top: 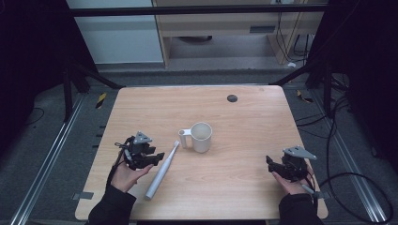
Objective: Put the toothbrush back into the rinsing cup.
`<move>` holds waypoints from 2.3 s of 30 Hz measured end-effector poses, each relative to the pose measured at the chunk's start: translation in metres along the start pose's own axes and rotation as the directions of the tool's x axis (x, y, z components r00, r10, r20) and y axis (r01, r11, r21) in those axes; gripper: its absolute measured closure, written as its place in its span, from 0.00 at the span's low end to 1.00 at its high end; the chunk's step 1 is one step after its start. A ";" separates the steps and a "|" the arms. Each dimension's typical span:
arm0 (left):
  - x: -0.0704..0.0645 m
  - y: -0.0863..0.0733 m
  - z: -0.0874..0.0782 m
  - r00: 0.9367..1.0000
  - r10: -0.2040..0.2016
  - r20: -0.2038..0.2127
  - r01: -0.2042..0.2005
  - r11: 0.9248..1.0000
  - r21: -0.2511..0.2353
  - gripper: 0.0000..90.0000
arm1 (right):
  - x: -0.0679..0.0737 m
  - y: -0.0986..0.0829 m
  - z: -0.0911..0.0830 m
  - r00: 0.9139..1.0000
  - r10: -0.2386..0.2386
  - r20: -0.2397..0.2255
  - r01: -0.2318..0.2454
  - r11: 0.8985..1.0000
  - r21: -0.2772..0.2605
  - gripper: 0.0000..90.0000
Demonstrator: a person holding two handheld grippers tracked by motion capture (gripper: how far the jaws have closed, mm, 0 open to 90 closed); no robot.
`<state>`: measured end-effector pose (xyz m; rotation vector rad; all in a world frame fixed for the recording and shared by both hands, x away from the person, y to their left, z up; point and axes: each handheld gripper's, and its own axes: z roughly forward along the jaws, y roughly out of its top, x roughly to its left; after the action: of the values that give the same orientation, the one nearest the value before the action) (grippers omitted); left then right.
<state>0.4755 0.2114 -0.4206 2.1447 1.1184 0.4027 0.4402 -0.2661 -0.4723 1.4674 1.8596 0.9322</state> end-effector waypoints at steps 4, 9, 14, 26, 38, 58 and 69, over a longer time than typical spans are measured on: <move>-0.001 0.002 0.004 1.000 0.000 0.007 -0.001 1.000 0.018 0.59 | 0.000 0.000 0.000 1.000 -0.001 0.000 0.001 1.000 0.000 0.30; -0.003 0.005 0.009 1.000 0.006 0.011 -0.006 0.999 0.045 0.59 | 0.000 0.000 0.000 1.000 0.001 -0.002 -0.001 1.000 0.003 0.30; -0.006 0.007 0.017 1.000 0.018 0.012 -0.019 0.996 0.084 0.59 | 0.000 0.000 0.001 1.000 -0.002 -0.002 0.002 1.000 0.006 0.30; -0.008 0.006 0.033 0.999 0.033 0.021 -0.036 0.982 0.186 0.61 | 0.000 0.000 0.002 1.000 -0.004 -0.006 0.004 1.000 0.016 0.30; -0.012 0.006 0.043 0.998 0.051 0.030 -0.057 0.964 0.260 0.63 | 0.000 0.000 0.003 1.000 -0.007 -0.009 0.007 1.000 0.025 0.29; -0.012 0.000 0.058 0.999 0.043 0.028 -0.050 0.945 0.325 0.66 | 0.000 0.000 0.005 1.000 -0.011 -0.021 0.012 0.999 0.043 0.29; -0.011 -0.001 0.062 0.999 0.034 0.039 -0.045 0.938 0.345 0.70 | 0.000 -0.001 0.006 1.000 -0.008 -0.023 0.009 0.999 0.049 0.29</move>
<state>0.5023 0.1767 -0.4662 2.4722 1.2006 0.1968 0.4445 -0.2650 -0.4762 1.4826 1.9164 0.9092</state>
